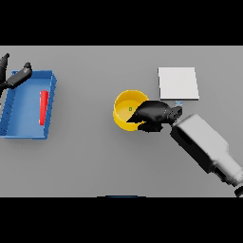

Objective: Pick up the red beaker and tilt it to pour out 1 green nut into yellow bowl. Pick up the yellow bowl and place it on the metallic measuring scale.

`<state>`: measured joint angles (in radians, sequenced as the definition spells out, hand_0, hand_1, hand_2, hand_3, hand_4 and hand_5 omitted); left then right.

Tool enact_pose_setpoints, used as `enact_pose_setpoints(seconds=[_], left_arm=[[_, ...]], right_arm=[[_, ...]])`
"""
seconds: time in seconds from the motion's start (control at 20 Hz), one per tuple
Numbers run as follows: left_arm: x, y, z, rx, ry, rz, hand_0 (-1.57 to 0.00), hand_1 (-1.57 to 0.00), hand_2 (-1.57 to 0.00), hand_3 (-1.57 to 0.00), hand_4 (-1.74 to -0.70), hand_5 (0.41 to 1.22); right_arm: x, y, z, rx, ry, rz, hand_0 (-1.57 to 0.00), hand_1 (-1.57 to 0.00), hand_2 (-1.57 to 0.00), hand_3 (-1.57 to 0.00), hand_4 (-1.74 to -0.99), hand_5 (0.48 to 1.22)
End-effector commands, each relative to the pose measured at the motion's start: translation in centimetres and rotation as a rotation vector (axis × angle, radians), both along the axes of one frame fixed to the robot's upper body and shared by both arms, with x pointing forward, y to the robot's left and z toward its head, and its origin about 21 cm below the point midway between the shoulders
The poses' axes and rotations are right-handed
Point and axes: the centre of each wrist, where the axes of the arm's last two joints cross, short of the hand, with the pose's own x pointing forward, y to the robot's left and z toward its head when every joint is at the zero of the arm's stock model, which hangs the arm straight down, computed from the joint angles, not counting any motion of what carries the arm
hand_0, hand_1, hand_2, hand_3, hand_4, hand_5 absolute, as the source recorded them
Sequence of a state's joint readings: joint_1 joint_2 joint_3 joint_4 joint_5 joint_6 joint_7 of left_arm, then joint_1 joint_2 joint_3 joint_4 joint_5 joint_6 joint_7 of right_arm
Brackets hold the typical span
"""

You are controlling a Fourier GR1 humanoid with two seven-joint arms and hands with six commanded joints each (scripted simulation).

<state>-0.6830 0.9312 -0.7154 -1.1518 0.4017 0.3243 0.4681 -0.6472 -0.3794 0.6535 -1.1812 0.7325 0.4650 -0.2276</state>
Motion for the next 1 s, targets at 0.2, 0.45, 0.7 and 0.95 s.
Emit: enact_pose_setpoints(seconds=[0.2,0.45,0.7,0.95], left_arm=[[-0.1,0.0,0.0,-0.002,-0.004,0.001,0.00,0.00,0.00,0.00,-0.78,0.727],[0.2,0.6,0.2,-0.008,-0.014,0.012,0.00,0.00,0.00,0.00,-0.80,0.737],[0.3,0.6,0.3,0.002,-0.013,0.008,0.00,0.00,0.00,0.00,-0.80,0.747],[0.4,0.5,0.8,-0.001,-0.010,0.002,0.00,0.00,0.00,0.00,-0.79,0.754]], right_arm=[[-0.2,-0.3,2.4,0.028,-0.006,-0.015,-1.53,-1.52,-1.52,-1.36,-1.714,1.213],[0.3,-0.3,5.0,-0.001,-0.042,-0.051,-1.56,-1.55,-1.55,-1.31,-1.722,1.218],[1.4,-0.6,6.4,0.004,-0.068,-0.087,-1.57,-1.56,-1.56,-1.27,-1.723,1.219],[3.4,-2.9,7.9,-0.038,-0.147,-0.212,-1.53,-1.56,-1.57,-1.38,-1.725,1.220]])
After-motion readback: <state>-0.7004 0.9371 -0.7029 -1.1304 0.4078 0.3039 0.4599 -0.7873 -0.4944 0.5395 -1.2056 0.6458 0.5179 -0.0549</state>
